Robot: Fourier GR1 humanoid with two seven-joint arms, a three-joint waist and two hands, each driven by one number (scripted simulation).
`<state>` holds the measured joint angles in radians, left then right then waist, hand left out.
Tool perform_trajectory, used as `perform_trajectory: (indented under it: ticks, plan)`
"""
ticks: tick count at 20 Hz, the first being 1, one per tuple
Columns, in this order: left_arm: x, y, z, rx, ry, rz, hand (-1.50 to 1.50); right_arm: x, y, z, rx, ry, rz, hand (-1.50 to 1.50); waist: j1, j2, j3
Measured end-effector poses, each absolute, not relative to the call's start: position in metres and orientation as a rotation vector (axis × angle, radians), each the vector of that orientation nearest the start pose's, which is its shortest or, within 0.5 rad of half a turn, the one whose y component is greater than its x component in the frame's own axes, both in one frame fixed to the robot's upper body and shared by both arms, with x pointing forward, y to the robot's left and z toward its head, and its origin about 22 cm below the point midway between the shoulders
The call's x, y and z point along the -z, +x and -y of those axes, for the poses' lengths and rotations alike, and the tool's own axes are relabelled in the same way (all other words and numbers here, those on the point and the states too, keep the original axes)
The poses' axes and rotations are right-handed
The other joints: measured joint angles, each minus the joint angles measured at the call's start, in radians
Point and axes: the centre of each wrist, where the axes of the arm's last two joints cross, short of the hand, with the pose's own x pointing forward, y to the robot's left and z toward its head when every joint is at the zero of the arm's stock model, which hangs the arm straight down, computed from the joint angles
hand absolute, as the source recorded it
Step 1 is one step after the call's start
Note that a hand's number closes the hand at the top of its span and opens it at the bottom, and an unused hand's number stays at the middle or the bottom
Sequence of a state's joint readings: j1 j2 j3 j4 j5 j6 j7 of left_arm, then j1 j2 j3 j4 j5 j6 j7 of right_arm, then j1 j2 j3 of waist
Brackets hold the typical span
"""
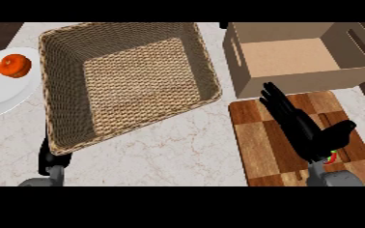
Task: Pick the tomato from the cutting board and place it in the basket
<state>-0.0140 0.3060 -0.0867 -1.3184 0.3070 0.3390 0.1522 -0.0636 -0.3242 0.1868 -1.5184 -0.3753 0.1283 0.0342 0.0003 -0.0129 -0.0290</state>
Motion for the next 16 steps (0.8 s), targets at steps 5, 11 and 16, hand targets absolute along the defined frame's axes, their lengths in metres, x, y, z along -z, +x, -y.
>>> perform_trajectory:
  ticks: [5,11,16]
  plan:
    - [0.032,0.233,-0.289,-0.145,0.206,1.167,0.0,-0.059,0.277,0.29,-0.166,0.274,1.665,1.5,-0.001,0.004,0.028]
    - [0.031,0.225,-0.288,-0.031,0.151,1.165,0.0,-0.082,0.275,0.281,-0.36,0.321,1.854,-1.5,-0.004,0.002,0.037]
    - [0.031,0.221,-0.29,-0.01,0.146,1.17,0.0,-0.087,0.259,0.258,-0.472,0.099,1.855,-1.5,-0.011,-0.001,0.038]
